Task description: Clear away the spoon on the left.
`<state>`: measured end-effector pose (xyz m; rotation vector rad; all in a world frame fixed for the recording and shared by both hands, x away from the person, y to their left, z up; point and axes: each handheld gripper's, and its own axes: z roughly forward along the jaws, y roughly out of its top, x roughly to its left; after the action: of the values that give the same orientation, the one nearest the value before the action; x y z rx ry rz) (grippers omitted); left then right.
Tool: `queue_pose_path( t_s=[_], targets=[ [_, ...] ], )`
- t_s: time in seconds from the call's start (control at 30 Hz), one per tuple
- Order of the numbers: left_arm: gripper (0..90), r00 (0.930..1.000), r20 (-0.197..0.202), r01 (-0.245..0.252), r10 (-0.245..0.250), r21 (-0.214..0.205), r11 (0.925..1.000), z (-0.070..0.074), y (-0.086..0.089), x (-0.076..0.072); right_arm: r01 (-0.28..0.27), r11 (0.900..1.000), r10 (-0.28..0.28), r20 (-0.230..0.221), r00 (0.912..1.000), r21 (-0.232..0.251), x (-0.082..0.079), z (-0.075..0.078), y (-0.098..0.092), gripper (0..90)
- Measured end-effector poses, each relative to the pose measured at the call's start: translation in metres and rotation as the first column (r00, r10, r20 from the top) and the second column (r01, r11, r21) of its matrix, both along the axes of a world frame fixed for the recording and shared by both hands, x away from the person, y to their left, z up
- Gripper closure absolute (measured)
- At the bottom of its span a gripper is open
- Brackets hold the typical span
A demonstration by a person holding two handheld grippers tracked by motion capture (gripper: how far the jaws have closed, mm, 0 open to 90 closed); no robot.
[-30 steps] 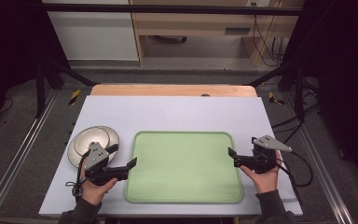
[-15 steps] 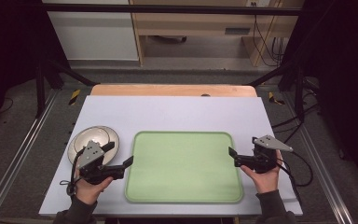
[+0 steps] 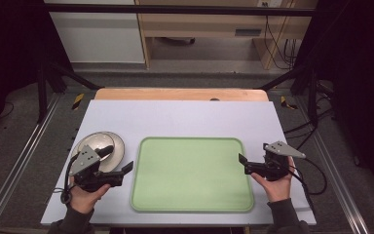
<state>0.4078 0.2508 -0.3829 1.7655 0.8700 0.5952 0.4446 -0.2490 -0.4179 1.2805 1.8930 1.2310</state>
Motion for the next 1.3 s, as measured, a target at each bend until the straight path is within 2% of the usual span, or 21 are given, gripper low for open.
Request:
queue_pose_path(
  t_s=[0.37, 0.6, 1.3],
  targets=[
    [10.9, 1.0, 0.0, -0.003, 0.003, 0.001, 1.0, 0.007, 0.011, -0.002, -0.001, 1.0, 0.001, -0.005, 1.0, 0.001, 0.0, 0.0, 0.0, 1.4],
    [10.8, 0.9999, 0.004, -0.01, 0.01, 0.02, 0.9997, 0.009, 0.019, -0.004, -0.003, 1.0, 0.003, -0.006, 1.0, 0.002, 0.0, 0.0, 0.0, 1.4],
    [10.5, 0.9969, 0.015, -0.078, 0.078, 0.017, 0.9968, 0.017, 0.05, -0.004, -0.006, 0.9999, 0.006, -0.017, 0.9998, -0.01, 0.001, -0.002, 0.001, 1.3]
  ],
)
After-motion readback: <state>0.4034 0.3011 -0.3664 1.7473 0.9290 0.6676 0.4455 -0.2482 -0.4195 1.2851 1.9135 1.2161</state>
